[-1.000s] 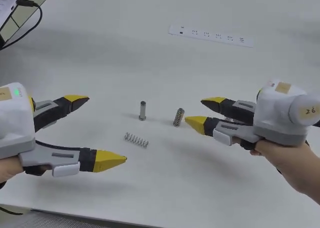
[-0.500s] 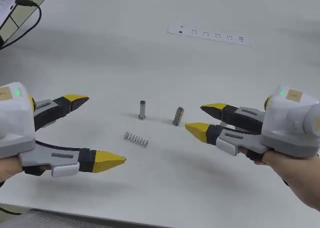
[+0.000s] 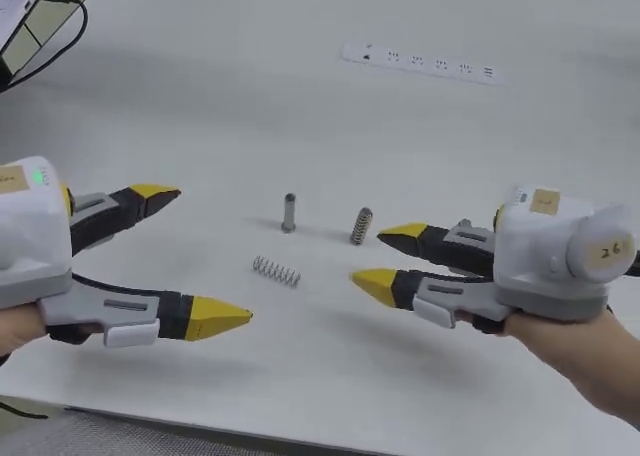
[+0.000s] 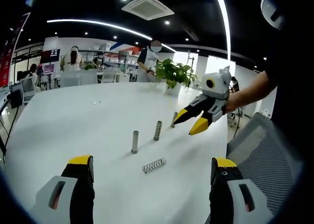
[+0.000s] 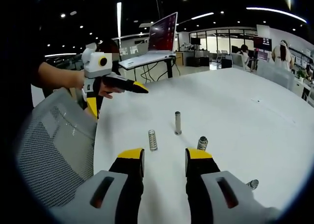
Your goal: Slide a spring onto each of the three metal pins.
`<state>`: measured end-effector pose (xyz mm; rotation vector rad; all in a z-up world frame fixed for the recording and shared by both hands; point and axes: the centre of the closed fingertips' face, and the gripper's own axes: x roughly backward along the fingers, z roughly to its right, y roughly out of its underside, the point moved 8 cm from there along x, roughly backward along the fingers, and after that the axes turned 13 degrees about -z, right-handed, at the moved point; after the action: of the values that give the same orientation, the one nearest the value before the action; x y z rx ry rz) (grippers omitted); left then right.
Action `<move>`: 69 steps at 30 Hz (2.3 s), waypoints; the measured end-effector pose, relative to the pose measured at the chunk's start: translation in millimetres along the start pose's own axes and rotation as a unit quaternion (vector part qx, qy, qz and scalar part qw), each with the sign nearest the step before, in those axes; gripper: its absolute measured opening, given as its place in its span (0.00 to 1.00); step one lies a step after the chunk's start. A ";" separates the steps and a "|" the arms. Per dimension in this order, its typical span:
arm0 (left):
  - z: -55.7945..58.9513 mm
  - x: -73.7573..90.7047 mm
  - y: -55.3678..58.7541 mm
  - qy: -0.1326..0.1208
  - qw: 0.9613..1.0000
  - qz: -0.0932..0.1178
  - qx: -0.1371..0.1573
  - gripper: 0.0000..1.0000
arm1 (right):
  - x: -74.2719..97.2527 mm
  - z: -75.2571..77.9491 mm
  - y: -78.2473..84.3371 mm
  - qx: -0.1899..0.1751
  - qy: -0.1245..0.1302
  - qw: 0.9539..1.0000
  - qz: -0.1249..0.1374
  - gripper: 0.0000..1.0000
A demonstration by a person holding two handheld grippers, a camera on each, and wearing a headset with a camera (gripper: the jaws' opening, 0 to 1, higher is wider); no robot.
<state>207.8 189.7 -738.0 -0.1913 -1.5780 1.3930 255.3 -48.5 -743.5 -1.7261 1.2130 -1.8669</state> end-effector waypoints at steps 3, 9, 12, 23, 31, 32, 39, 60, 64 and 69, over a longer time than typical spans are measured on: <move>-0.1 1.1 0.6 -0.001 1.000 0.001 0.002 0.97 | -4.6 -0.9 -5.4 0.001 -0.006 1.000 0.003 0.32; -0.2 1.0 1.3 0.000 1.000 0.001 0.002 0.97 | -15.5 -3.7 -16.7 0.011 -0.015 1.000 0.007 0.31; -0.7 0.5 1.7 0.000 1.000 0.000 0.003 0.97 | -23.2 -6.0 -20.4 0.013 -0.025 1.000 0.000 0.28; -1.6 2.7 4.8 -0.002 1.000 -0.001 0.004 0.97 | -53.8 -17.2 -28.9 0.040 -0.044 0.998 -0.024 0.28; 0.1 2.4 5.5 0.001 1.000 -0.001 0.004 0.97 | -70.8 -16.0 -20.5 0.031 -0.043 0.997 -0.052 0.25; 0.2 2.3 5.5 0.001 1.000 -0.002 0.004 0.97 | -71.8 -16.9 -19.3 0.030 -0.046 0.997 -0.054 0.25; 0.2 1.4 7.0 0.002 1.000 -0.006 0.001 0.97 | -79.0 -19.7 -11.6 0.031 -0.046 0.996 -0.070 0.23; 5.0 -4.1 4.9 0.008 1.000 -0.013 -0.002 0.96 | -90.6 -24.3 -1.6 0.062 -0.039 0.992 -0.100 0.15; 6.5 -5.1 4.7 0.010 1.000 -0.014 -0.003 0.95 | -93.5 -24.4 -3.3 0.062 -0.036 0.992 -0.102 0.16; 6.7 -5.0 4.7 0.011 1.000 -0.015 -0.003 0.95 | -95.5 -22.3 -4.7 0.073 -0.026 0.992 -0.101 0.10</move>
<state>203.3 183.4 -743.7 -0.1852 -1.5608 1.3592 256.7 31.6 -800.3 -1.8633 0.8869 -1.9549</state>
